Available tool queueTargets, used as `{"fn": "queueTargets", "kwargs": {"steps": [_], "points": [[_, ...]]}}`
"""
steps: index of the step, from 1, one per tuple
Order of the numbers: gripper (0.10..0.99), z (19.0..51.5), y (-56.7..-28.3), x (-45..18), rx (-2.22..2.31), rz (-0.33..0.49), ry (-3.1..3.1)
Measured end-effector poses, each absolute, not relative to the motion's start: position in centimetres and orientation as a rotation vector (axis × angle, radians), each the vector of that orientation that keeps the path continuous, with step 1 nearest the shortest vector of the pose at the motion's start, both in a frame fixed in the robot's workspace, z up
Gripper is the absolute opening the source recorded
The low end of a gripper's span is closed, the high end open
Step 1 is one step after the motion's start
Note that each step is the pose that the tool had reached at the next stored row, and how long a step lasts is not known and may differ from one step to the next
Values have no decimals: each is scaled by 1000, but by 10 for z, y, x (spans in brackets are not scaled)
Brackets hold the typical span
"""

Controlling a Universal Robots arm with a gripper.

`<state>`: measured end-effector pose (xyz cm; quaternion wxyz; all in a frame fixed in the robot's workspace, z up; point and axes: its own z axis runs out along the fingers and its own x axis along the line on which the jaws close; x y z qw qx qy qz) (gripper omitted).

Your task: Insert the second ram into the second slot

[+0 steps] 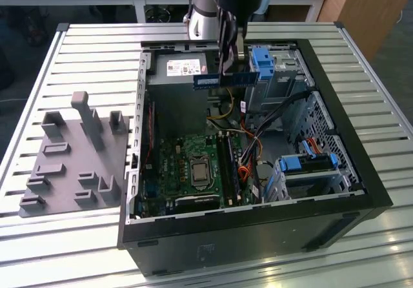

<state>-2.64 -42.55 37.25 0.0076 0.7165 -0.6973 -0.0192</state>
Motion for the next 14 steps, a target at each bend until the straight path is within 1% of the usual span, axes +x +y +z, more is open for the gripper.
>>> {"fn": "queueTargets", "kwargs": {"steps": [14], "points": [[137,372,-428,-26,2189,-61,-2233]]}}
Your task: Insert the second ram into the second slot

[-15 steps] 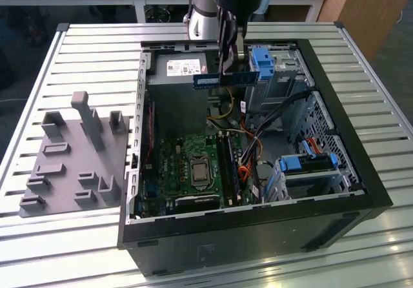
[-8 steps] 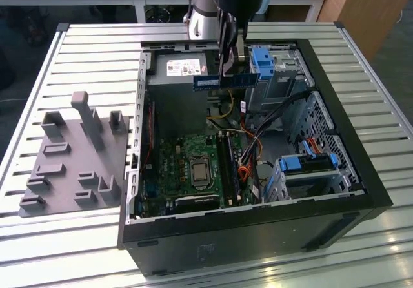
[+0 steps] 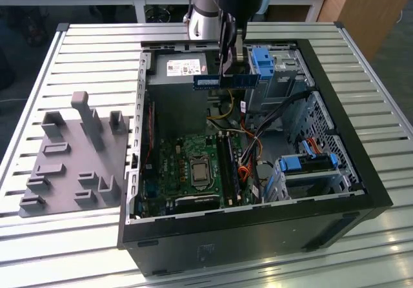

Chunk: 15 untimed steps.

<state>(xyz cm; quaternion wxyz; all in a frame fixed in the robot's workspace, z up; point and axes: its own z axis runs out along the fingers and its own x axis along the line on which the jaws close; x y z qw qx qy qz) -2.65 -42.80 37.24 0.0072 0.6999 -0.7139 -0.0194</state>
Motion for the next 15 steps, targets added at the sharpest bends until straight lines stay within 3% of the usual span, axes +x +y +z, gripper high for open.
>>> {"fn": "queueTargets", "kwargs": {"steps": [15], "points": [[137,372,-434,-26,2167,-61,-2254]]}}
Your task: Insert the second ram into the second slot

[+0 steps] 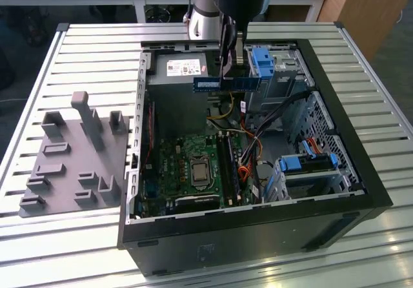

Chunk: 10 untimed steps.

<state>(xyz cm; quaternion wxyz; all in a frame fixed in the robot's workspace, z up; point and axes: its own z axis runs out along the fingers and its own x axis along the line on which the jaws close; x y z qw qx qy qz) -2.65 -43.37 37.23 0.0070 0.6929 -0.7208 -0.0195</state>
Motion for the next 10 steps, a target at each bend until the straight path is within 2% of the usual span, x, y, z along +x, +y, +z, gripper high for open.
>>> {"fn": "queueTargets", "kwargs": {"steps": [10], "points": [[137,372,-436,-26,2164,-61,-2257]]}}
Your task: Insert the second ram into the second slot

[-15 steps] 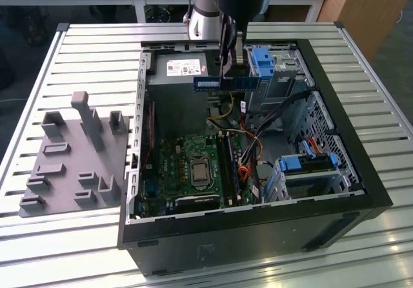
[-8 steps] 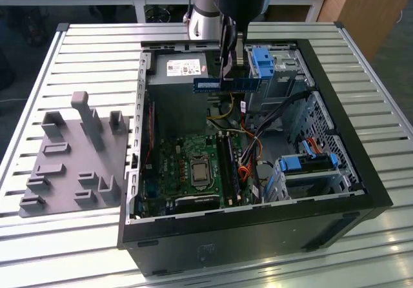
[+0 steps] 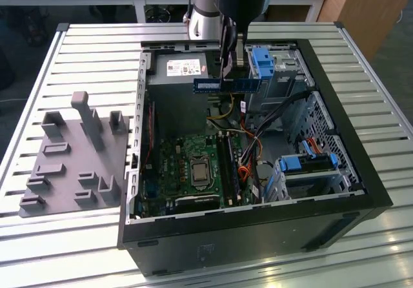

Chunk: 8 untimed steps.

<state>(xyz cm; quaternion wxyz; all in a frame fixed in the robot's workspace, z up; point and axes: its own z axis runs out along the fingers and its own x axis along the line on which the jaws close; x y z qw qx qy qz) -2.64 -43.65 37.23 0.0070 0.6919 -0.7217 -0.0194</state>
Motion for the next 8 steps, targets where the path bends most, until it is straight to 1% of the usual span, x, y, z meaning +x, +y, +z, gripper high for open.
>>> {"fn": "queueTargets", "kwargs": {"steps": [8], "points": [[137,372,-437,-26,2160,-61,-2261]]}}
